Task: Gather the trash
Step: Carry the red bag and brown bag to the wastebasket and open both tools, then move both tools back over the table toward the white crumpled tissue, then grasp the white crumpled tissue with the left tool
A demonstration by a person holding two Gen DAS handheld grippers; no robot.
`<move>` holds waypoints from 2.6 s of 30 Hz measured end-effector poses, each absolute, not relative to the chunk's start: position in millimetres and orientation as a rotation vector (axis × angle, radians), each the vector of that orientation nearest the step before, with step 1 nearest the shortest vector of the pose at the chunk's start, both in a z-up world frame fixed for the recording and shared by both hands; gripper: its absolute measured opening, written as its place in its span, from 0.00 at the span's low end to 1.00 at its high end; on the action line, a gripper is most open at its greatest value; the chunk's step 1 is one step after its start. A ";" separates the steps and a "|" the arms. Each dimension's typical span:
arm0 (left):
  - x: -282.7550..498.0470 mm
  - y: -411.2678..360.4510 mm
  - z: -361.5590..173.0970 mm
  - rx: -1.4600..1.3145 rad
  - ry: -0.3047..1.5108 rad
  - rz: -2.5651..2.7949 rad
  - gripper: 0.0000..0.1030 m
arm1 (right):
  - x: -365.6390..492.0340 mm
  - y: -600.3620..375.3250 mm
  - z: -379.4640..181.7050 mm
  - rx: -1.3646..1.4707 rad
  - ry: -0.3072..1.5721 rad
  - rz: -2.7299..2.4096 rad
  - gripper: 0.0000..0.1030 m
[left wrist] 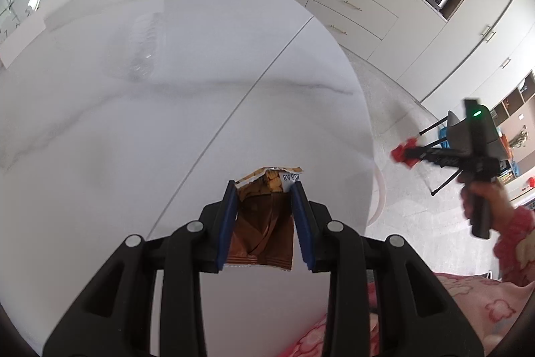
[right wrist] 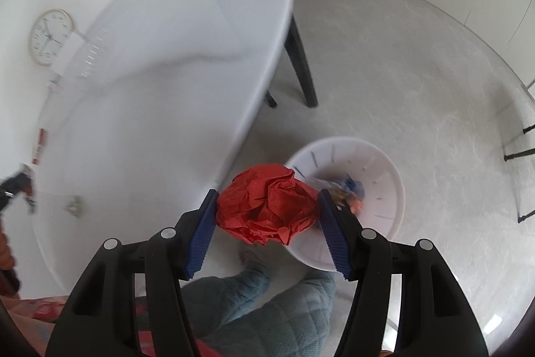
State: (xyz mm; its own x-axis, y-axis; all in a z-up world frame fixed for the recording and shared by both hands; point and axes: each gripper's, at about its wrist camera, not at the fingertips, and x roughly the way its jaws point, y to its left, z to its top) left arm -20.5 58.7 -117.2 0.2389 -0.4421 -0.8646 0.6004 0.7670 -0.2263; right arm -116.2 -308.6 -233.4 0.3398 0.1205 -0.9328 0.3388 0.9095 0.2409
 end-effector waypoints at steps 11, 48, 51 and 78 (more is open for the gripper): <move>-65.7 -93.1 -108.8 0.285 1.130 -0.781 0.31 | -129.1 -383.4 -334.9 0.514 1.391 -0.138 0.83; -95.4 -170.8 -115.0 0.280 1.151 -0.609 0.92 | -160.9 -411.5 -117.0 0.359 0.936 -0.071 0.97; -86.6 -122.8 -95.1 0.227 1.122 -0.498 0.92 | -139.7 -378.4 -97.4 0.310 0.895 0.008 0.97; -21.3 90.9 -214.1 -0.061 1.314 0.023 0.54 | -74.5 -223.9 -106.7 0.174 1.031 0.251 0.97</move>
State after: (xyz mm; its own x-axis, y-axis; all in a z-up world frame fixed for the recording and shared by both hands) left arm -21.3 90.9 -214.1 0.2541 -0.0175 -0.9670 -0.0520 0.9981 -0.0317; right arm -74.5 -223.9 -106.7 0.4895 0.2870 -0.8234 -0.1243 0.9576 0.2599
